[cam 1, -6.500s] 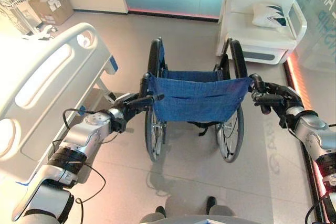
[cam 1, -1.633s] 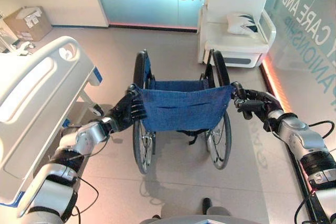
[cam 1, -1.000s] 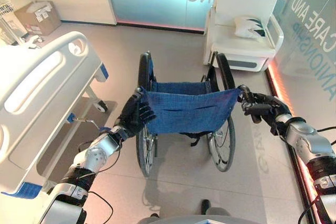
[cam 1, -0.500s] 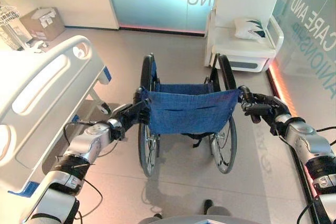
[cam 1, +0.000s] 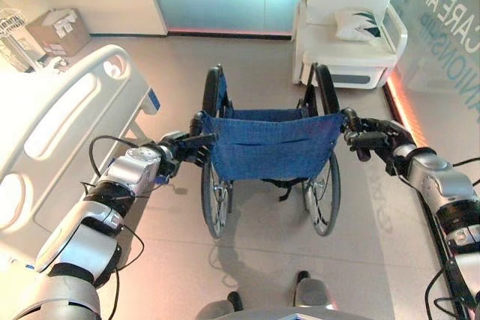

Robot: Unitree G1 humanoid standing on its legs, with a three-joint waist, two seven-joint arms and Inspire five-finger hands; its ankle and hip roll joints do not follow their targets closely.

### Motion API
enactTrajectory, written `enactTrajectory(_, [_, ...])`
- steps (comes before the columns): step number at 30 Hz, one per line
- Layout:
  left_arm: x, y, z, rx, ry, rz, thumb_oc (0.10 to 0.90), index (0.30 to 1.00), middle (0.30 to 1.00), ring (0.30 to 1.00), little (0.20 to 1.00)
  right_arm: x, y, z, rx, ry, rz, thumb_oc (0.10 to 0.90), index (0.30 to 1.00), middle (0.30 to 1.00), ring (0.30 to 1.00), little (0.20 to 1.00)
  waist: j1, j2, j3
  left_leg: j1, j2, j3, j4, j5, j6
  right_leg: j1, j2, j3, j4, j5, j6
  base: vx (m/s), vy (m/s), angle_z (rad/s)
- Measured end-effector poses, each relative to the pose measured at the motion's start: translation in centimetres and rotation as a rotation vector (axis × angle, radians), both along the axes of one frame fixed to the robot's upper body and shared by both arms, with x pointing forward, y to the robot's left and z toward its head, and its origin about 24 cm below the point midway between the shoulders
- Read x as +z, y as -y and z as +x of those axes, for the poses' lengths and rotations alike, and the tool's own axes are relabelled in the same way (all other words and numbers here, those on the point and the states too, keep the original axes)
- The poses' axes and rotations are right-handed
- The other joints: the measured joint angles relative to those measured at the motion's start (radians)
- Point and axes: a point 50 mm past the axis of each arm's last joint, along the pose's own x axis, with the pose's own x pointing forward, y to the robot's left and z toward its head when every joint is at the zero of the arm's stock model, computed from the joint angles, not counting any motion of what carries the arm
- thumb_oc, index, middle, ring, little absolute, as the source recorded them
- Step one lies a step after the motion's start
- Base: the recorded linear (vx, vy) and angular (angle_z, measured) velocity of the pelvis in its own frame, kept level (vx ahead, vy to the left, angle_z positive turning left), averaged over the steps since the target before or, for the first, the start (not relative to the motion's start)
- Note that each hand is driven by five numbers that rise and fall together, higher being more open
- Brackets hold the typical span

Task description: Push the wheelchair next to the bed

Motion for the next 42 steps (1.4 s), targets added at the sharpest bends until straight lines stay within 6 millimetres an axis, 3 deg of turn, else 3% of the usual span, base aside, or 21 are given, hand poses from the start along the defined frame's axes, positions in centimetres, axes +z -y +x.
enactTrajectory(2, [0.0, -0.2, 0.0, 0.014, -0.009, -0.001, 0.400, 0.300, 0.300, 0.300, 0.300, 0.3, -0.2, 0.2, 0.011, -0.016, -0.019, 0.400, 0.300, 0.300, 0.300, 0.300, 0.004, -0.001, 0.000, 0.001, 0.001, -0.002, 0.000, 0.000, 0.000, -0.006, 0.004, 0.004, 0.001, 0.001, 0.004, 0.17, -0.120, -0.10])
enactTrajectory(4, [0.0, -0.6, -0.1, 0.043, -0.021, 0.008, 0.400, 0.300, 0.300, 0.300, 0.300, 0.1, -0.7, 0.3, 0.028, -0.023, -0.022, 0.400, 0.300, 0.300, 0.300, 0.300, 0.007, -0.027, -0.017, -0.010, -0.015, -0.001, 0.001, 0.004, -0.006, 0.015, 0.007, 0.001, -0.057, -0.077, -0.034, 0.21, -0.176, -0.11])
enactTrajectory(6, [0.2, -0.5, 0.1, 0.062, -0.006, 0.002, 0.400, 0.300, 0.300, 0.300, 0.300, 0.9, -0.8, 0.7, 0.033, -0.009, -0.028, 0.400, 0.300, 0.300, 0.300, 0.300, -0.009, -0.013, -0.021, -0.052, -0.013, -0.003, 0.071, -0.005, -0.019, 0.015, 0.027, -0.003, -0.104, -0.081, -0.047, 0.26, -0.208, 0.31])
enactTrajectory(7, [0.4, -0.1, 0.4, 0.071, 0.004, -0.013, 0.400, 0.300, 0.300, 0.300, 0.300, 1.2, -0.7, 0.9, 0.027, -0.005, -0.031, 0.400, 0.300, 0.300, 0.300, 0.300, -0.021, -0.020, -0.017, -0.116, -0.034, 0.023, 0.272, -0.109, -0.004, 0.005, 0.014, 0.003, -0.080, -0.072, -0.034, 0.29, -0.238, 0.43])
enactTrajectory(8, [0.3, 0.2, 0.5, 0.077, 0.002, -0.030, 0.400, 0.300, 0.300, 0.300, 0.300, 1.3, -0.5, 0.9, 0.021, -0.008, -0.036, 0.400, 0.300, 0.300, 0.300, 0.300, -0.023, -0.017, -0.018, -0.125, -0.046, 0.033, 0.322, -0.140, -0.001, 0.002, 0.013, 0.002, -0.062, -0.077, -0.037, 0.20, -0.168, 0.38])
enactTrajectory(9, [0.1, 0.7, 0.6, 0.073, -0.005, -0.050, 0.400, 0.300, 0.300, 0.300, 0.300, 1.5, 0.0, 0.8, 0.007, -0.019, -0.047, 0.400, 0.300, 0.300, 0.300, 0.300, -0.028, 0.004, -0.023, -0.118, -0.046, 0.016, 0.309, -0.175, 0.021, -0.005, 0.027, 0.003, -0.033, -0.093, -0.038, 0.24, -0.223, 0.11])
enactTrajectory(10, [0.3, 0.9, 0.7, 0.070, -0.004, -0.074, 0.400, 0.300, 0.300, 0.300, 0.300, 1.7, 0.3, 0.8, -0.004, -0.034, -0.051, 0.400, 0.300, 0.300, 0.300, 0.300, -0.012, -0.005, -0.020, -0.091, -0.060, -0.007, 0.267, -0.195, 0.059, -0.048, 0.030, 0.016, 0.035, -0.107, -0.038, 0.28, -0.307, -0.18])
enactTrajectory(12, [0.5, 0.9, 0.8, 0.066, -0.006, -0.097, 0.400, 0.300, 0.300, 0.300, 0.300, 1.6, 0.3, 0.9, -0.010, -0.060, -0.048, 0.400, 0.300, 0.300, 0.300, 0.300, 0.007, -0.006, -0.015, -0.074, -0.059, -0.059, 0.244, -0.184, 0.071, -0.102, 0.043, 0.025, 0.108, -0.128, -0.043, 0.27, -0.324, -0.19])
enactTrajectory(15, [0.3, 0.4, 0.6, 0.086, -0.026, -0.093, 0.400, 0.300, 0.300, 0.300, 0.300, 1.0, -0.1, 1.0, 0.013, -0.112, -0.051, 0.400, 0.300, 0.300, 0.300, 0.300, -0.005, -0.036, -0.024, -0.035, -0.059, -0.088, 0.206, -0.178, 0.051, -0.079, 0.060, 0.020, -0.020, -0.118, -0.041, 0.26, -0.309, 0.29])
enactTrajectory(16, [0.1, 0.0, 0.5, 0.109, -0.036, -0.094, 0.400, 0.300, 0.300, 0.300, 0.300, 0.9, -0.7, 1.3, 0.025, -0.126, -0.044, 0.400, 0.300, 0.300, 0.300, 0.300, -0.016, -0.045, -0.030, -0.027, -0.058, -0.096, 0.210, -0.190, 0.037, -0.064, 0.064, 0.017, -0.034, -0.098, -0.062, 0.29, -0.327, 0.26])
enactTrajectory(19, [-0.3, -0.6, 0.4, 0.152, -0.048, -0.081, 0.400, 0.300, 0.300, 0.300, 0.300, 1.5, -1.6, 1.9, 0.053, -0.125, -0.079, 0.400, 0.300, 0.300, 0.300, 0.300, -0.028, -0.024, -0.042, -0.021, -0.026, -0.102, 0.216, -0.210, 0.002, -0.056, 0.088, 0.002, -0.017, -0.080, -0.099, 0.23, -0.266, 0.15])
enactTrajectory(20, [-0.5, -0.6, 0.4, 0.168, -0.057, -0.073, 0.400, 0.300, 0.300, 0.300, 0.300, 1.6, -1.8, 2.1, 0.063, -0.126, -0.098, 0.400, 0.300, 0.300, 0.300, 0.300, -0.024, -0.001, -0.054, -0.018, 0.003, -0.097, 0.240, -0.217, -0.026, -0.054, 0.119, -0.009, -0.009, -0.100, -0.136, 0.21, -0.299, 0.19])
enactTrajectory(22, [-0.6, -0.5, 0.4, 0.184, -0.049, -0.068, 0.400, 0.300, 0.300, 0.300, 0.300, 1.9, -2.0, 2.3, 0.069, -0.119, -0.115, 0.400, 0.300, 0.300, 0.300, 0.300, -0.022, 0.011, -0.054, -0.086, 0.035, -0.068, 0.386, -0.221, -0.078, -0.046, 0.146, -0.043, 0.009, -0.127, -0.175, 0.20, -0.263, 0.23])
enactTrajectory(25, [-0.8, -0.3, 0.5, 0.206, -0.044, -0.067, 0.400, 0.300, 0.300, 0.300, 0.300, 2.5, -2.1, 2.5, 0.072, -0.107, -0.124, 0.400, 0.300, 0.300, 0.300, 0.300, 0.007, 0.006, -0.054, -0.222, 0.068, -0.035, 0.648, -0.107, -0.179, -0.033, 0.135, -0.046, 0.019, -0.160, -0.202, 0.22, -0.143, 0.01])
enactTrajectory(27, [-1.3, 0.0, 0.4, 0.208, -0.056, -0.072, 0.400, 0.300, 0.300, 0.300, 0.300, 2.5, -2.1, 2.5, 0.071, -0.112, -0.133, 0.400, 0.300, 0.300, 0.300, 0.300, 0.026, -0.008, -0.045, -0.265, 0.075, -0.029, 0.724, -0.070, -0.166, 0.005, 0.136, -0.046, 0.011, -0.191, -0.223, 0.30, -0.026, 0.17])
enactTrajectory(30, [-1.3, 0.1, 0.3, 0.202, -0.056, -0.103, 0.400, 0.300, 0.300, 0.300, 0.300, 2.4, -1.9, 2.4, 0.059, -0.126, -0.136, 0.400, 0.300, 0.300, 0.300, 0.300, 0.044, -0.025, -0.036, -0.262, 0.072, 0.013, 0.595, -0.079, -0.147, 0.054, 0.152, -0.046, -0.023, -0.202, -0.220, 0.34, 0.046, 0.12])
enactTrajectory(34, [-0.9, 0.6, 0.5, 0.180, -0.035, -0.159, 0.400, 0.300, 0.300, 0.300, 0.300, 2.3, -1.5, 2.3, 0.043, -0.140, -0.137, 0.400, 0.300, 0.300, 0.300, 0.300, 0.057, -0.031, -0.026, -0.271, 0.045, 0.079, 0.201, -0.073, -0.155, 0.147, 0.206, -0.004, -0.128, -0.195, -0.220, 0.46, 0.107, 0.12])
enactTrajectory(35, [-0.8, 0.8, 0.6, 0.167, -0.032, -0.175, 0.400, 0.300, 0.300, 0.300, 0.300, 2.4, -1.0, 2.1, 0.032, -0.147, -0.145, 0.400, 0.300, 0.300, 0.300, 0.300, 0.080, -0.022, -0.020, -0.279, 0.052, 0.079, 0.055, -0.018, -0.148, 0.189, 0.239, 0.034, -0.164, -0.189, -0.225, 0.45, 0.106, -0.19])
enactTrajectory(37, [-1.0, 0.9, 0.2, 0.156, -0.029, -0.209, 0.400, 0.300, 0.300, 0.300, 0.300, 2.1, -0.7, 1.9, 0.026, -0.154, -0.150, 0.400, 0.300, 0.300, 0.300, 0.300, 0.112, 0.000, -0.013, -0.291, 0.072, 0.050, -0.071, 0.024, -0.169, 0.236, 0.274, 0.067, -0.203, -0.198, -0.237, 0.43, 0.106, -0.49])
enactTrajectory(39, [-1.0, 1.3, 0.0, 0.129, -0.029, -0.247, 0.400, 0.300, 0.300, 0.300, 0.300, 2.2, 0.0, 1.5, 0.021, -0.157, -0.158, 0.400, 0.300, 0.300, 0.300, 0.300, 0.143, 0.027, -0.003, -0.329, 0.088, 0.041, -0.039, 0.048, -0.147, 0.287, 0.293, 0.090, -0.201, -0.228, -0.244, 0.43, 0.142, -0.53])
enactTrajectory(42, [-1.2, 1.4, -0.2, 0.104, -0.044, -0.266, 0.400, 0.300, 0.300, 0.300, 0.300, 1.5, 0.4, 1.3, 0.006, -0.180, -0.155, 0.400, 0.300, 0.300, 0.300, 0.300, 0.183, 0.012, -0.026, -0.328, 0.061, 0.051, 0.062, 0.049, -0.136, 0.318, 0.249, 0.063, -0.160, -0.305, -0.207, 0.32, 0.151, -0.56])
